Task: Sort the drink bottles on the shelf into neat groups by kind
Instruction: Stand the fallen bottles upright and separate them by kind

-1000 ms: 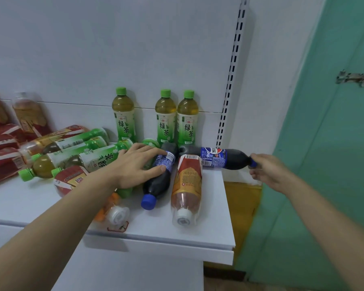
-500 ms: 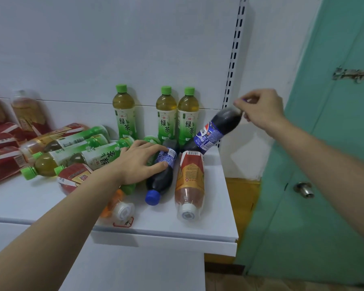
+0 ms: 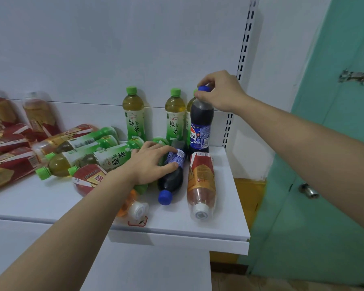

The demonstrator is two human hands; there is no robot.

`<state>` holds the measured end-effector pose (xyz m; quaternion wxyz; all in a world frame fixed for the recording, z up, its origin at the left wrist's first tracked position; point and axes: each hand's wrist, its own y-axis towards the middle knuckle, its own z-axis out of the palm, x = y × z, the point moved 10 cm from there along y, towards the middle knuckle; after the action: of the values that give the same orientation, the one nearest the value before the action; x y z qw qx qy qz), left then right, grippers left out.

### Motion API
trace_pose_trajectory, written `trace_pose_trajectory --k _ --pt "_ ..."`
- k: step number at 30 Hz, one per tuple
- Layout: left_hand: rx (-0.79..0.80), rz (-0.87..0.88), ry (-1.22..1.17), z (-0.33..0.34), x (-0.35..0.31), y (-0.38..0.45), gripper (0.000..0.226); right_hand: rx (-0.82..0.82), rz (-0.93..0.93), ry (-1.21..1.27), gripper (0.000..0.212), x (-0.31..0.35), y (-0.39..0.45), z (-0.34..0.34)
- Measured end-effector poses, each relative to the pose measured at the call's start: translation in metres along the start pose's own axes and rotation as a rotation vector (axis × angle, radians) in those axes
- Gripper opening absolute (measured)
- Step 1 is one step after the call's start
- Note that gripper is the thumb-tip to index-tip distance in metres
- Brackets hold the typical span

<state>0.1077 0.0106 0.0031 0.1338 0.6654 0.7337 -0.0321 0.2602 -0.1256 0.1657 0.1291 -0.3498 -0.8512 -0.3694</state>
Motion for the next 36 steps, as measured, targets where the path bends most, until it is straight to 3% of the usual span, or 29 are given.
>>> trace_pose_trajectory --k 5,8,11,17,20,23,27,32,36 --pt "-0.001 0.009 -0.015 0.0 0.001 0.001 0.065 -0.045 -0.002 -0.031 0.042 0.004 -0.027 -0.01" --pt "-0.01 0.004 -0.027 0.0 0.003 0.003 0.062 -0.092 -0.168 -0.06 0.029 0.021 -0.073 -0.017" --pt "-0.025 0.005 -0.028 0.001 0.004 0.004 0.052 0.185 -0.328 -0.084 0.039 0.03 -0.131 0.016" --pt "-0.044 0.023 0.012 0.002 0.003 0.005 0.052 0.624 -0.598 -0.426 0.092 0.032 -0.222 0.076" --pt "-0.044 0.024 0.011 0.001 0.003 0.005 0.051 0.654 -0.694 -0.485 0.094 0.033 -0.242 0.089" --pt "-0.047 0.023 0.011 0.0 0.002 0.004 0.051 0.604 -0.749 -0.463 0.074 0.042 -0.244 0.088" --pt "-0.04 0.017 0.02 0.0 0.003 0.003 0.052 0.602 -0.681 -0.222 0.063 0.052 -0.217 0.07" --pt "-0.009 0.003 -0.003 0.0 0.002 0.002 0.066 0.433 -0.344 0.181 0.061 0.042 -0.151 0.032" --pt "-0.018 0.004 -0.003 -0.001 0.001 0.001 0.053 0.308 -0.14 0.306 0.053 0.013 -0.122 0.031"
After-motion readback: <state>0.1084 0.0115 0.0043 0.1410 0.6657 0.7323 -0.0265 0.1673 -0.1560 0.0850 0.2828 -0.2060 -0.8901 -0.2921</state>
